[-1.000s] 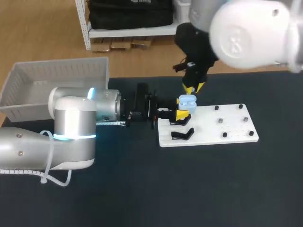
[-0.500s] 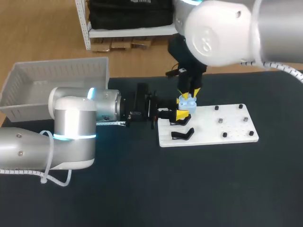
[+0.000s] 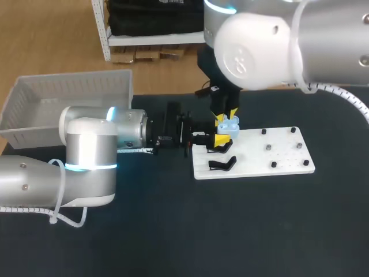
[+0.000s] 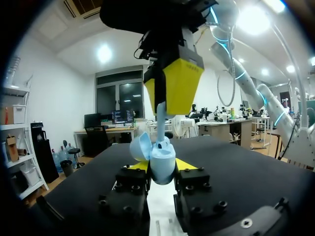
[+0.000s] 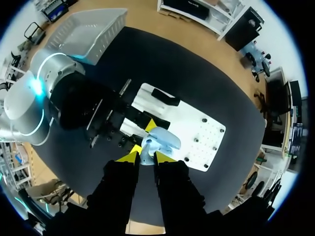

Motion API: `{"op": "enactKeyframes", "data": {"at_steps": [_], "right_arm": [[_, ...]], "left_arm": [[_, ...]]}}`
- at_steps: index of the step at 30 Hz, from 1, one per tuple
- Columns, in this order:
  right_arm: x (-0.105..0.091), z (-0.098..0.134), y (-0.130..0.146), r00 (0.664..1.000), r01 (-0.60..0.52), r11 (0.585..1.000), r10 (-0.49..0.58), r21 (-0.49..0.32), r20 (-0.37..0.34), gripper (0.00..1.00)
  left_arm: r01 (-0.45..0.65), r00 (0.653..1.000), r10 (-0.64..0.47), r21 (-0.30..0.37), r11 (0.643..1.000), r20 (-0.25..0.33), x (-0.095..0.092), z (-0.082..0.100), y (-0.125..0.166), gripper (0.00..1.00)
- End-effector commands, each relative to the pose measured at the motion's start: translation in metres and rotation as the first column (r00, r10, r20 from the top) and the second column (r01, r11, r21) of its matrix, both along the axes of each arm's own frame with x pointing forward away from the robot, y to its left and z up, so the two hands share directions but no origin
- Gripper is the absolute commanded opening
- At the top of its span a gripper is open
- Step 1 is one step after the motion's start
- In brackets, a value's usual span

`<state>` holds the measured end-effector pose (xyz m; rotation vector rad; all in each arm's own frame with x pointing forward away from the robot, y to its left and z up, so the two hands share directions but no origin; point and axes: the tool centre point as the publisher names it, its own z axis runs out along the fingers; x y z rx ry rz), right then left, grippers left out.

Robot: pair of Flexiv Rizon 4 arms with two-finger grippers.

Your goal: Pick up each earbud case from the left stands, insert the matching earbuds, close the lid, and place the case in the box.

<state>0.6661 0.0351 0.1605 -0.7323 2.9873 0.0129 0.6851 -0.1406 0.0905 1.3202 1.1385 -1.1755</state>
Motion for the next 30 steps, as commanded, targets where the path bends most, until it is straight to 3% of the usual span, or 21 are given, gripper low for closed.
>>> {"op": "enactKeyframes", "data": {"at_steps": [1, 30], "right_arm": [[-0.004, -0.001, -0.002, 1.0, 0.003, 1.0, -0.003, 0.004, 0.016, 0.0], [-0.003, -0.012, -0.003, 1.0, 0.002, 1.0, -0.002, 0.002, 0.006, 0.0]], "left_arm": [[-0.005, 1.0, 0.005, -0.004, 1.0, 0.004, -0.001, -0.001, 0.0, 0.0], [-0.005, 1.0, 0.005, -0.004, 1.0, 0.004, -0.001, -0.001, 0.0, 0.0]]}}
